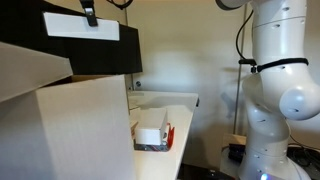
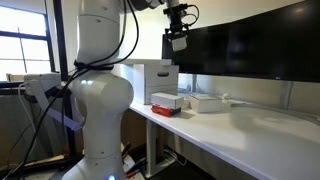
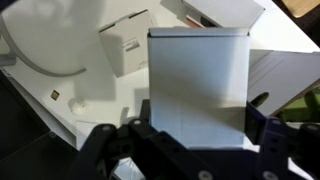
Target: Pick up the white box on the right and put it in the big white box
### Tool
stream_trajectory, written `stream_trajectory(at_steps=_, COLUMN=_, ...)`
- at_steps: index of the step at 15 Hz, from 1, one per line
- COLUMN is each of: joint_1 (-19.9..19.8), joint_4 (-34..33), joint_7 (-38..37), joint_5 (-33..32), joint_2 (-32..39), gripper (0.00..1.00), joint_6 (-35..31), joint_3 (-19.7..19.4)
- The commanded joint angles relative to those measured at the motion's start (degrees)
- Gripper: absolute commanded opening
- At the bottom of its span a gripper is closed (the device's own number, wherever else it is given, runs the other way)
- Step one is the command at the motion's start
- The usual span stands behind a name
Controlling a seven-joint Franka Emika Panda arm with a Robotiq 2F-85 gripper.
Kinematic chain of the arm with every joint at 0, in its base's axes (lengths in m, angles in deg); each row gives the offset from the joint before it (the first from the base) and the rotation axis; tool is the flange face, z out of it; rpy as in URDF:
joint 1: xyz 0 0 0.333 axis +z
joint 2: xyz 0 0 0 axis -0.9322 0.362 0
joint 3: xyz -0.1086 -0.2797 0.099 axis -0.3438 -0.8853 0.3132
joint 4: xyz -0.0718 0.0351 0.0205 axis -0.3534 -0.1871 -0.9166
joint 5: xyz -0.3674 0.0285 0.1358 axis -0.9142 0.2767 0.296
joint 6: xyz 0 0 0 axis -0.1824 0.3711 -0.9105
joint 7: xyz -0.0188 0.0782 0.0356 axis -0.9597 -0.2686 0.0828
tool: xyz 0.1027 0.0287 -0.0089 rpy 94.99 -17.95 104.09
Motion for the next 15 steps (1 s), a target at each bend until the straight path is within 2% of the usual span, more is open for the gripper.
stream_trajectory(at_steps=1, joint_1=0.7, joint_4=-2.2, joint_7=3.2, joint_5=5.0, joint_2=0.6, gripper=0.59, joint_6=1.3, joint_3=1.0)
stream_trajectory(at_steps=7, joint_1=2.6, joint_4=-2.2, joint_7=7.3, joint_5=10.3, joint_2=1.7, gripper=0.59, joint_6=1.0, joint_3=3.2)
stream_trajectory(at_steps=15, joint_1=6.0, joint_4=-6.3, joint_7=11.1, joint_5=10.4, joint_2=6.4, gripper=0.59, joint_6=0.0, joint_3=6.2)
